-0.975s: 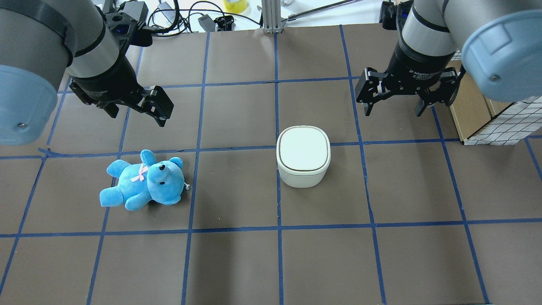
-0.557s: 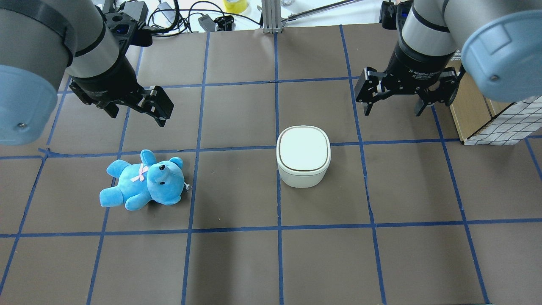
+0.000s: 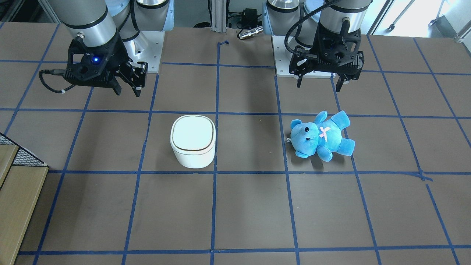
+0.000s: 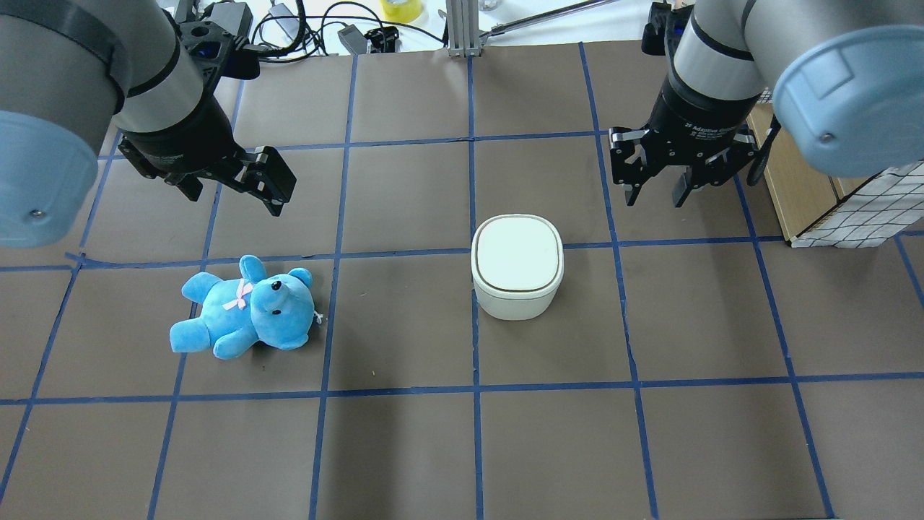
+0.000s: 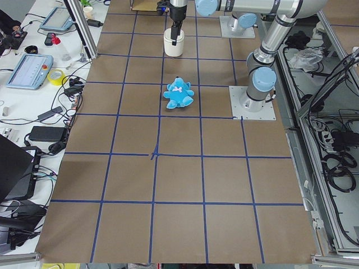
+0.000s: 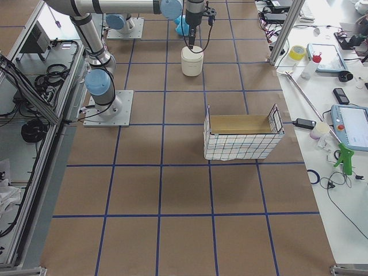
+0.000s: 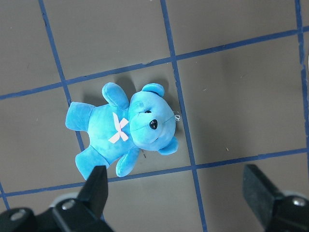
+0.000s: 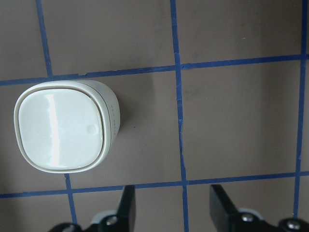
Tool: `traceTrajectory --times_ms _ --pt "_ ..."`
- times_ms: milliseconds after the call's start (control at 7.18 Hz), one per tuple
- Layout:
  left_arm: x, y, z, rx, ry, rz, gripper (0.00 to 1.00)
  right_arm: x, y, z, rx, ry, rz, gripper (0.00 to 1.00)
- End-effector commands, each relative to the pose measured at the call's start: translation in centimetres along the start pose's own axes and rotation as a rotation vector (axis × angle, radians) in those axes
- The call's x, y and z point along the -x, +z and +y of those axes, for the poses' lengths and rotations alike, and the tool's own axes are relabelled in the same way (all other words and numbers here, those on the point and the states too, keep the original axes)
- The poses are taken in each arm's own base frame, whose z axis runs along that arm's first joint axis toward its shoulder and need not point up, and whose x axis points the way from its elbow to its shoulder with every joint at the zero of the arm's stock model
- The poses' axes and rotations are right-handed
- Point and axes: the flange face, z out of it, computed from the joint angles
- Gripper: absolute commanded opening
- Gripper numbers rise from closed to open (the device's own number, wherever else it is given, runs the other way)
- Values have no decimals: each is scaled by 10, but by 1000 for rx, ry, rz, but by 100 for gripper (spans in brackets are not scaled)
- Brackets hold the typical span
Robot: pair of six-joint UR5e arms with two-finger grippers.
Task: Open trash can with right arm
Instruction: 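Move the right gripper down toward the white trash can lid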
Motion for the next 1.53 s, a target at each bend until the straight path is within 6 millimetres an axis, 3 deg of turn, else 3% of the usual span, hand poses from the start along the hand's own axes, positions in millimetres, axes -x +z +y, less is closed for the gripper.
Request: traceTrajectory --times_ms 0,278,418,696,975,1392 --pt "0 0 0 0 0 0 100 6 15 -3 33 11 -26 0" --pt "0 0 0 0 0 0 100 19 35 -13 57 8 -81 0" --pt "0 0 0 0 0 0 100 35 49 -13 24 31 -96 0" --pt "0 0 0 0 0 0 100 55 96 -18 -5 27 -104 0" --pt "0 0 0 0 0 0 100 66 122 -24 -15 30 -111 0" --pt "0 0 0 0 0 0 100 72 135 -23 4 20 -112 0"
